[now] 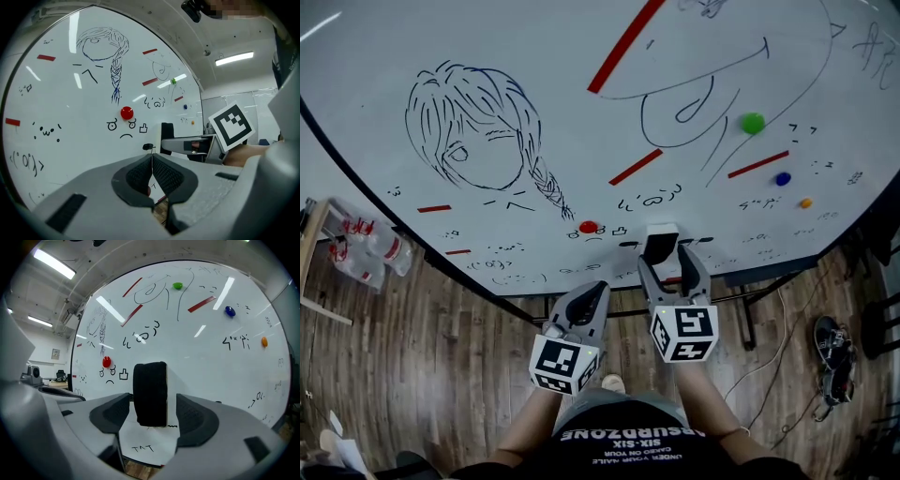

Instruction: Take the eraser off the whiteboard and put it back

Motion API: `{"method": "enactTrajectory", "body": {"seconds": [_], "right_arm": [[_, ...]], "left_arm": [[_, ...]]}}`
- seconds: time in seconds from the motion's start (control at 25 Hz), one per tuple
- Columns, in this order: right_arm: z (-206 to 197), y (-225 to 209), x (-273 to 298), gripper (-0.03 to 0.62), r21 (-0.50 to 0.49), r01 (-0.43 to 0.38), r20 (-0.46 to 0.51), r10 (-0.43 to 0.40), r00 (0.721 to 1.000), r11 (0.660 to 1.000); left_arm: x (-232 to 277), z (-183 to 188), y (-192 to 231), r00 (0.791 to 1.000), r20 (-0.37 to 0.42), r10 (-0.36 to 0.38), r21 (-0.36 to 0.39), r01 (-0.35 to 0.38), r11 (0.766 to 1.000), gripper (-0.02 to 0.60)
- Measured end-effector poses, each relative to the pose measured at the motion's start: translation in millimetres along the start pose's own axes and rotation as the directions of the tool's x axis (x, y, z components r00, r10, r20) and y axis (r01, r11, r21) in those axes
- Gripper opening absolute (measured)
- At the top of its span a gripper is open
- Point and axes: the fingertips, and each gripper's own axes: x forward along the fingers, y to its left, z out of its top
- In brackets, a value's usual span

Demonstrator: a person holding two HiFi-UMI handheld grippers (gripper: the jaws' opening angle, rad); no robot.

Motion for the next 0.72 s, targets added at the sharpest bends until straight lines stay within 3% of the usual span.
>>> {"method": "enactTrajectory", "body": {"seconds": [0.48,0.72], "right_arm": [[-1.6,-0.9,20.8,0.284,-0.016,0.020,0.017,-0.020,1.000,1.000],[-1.4,-2.3,21.6,0.244,-0.037,0.055,0.023,-0.055,0.998,0.998]], "left_arm": [[15.2,-7.6,6.1,1.000,-0.011,-0.023,0.000,0.023,1.000,0.009],[17.7,-7.7,9.5,1.000,-0.008,-0.024,-0.005,0.024,1.000,0.009]]}}
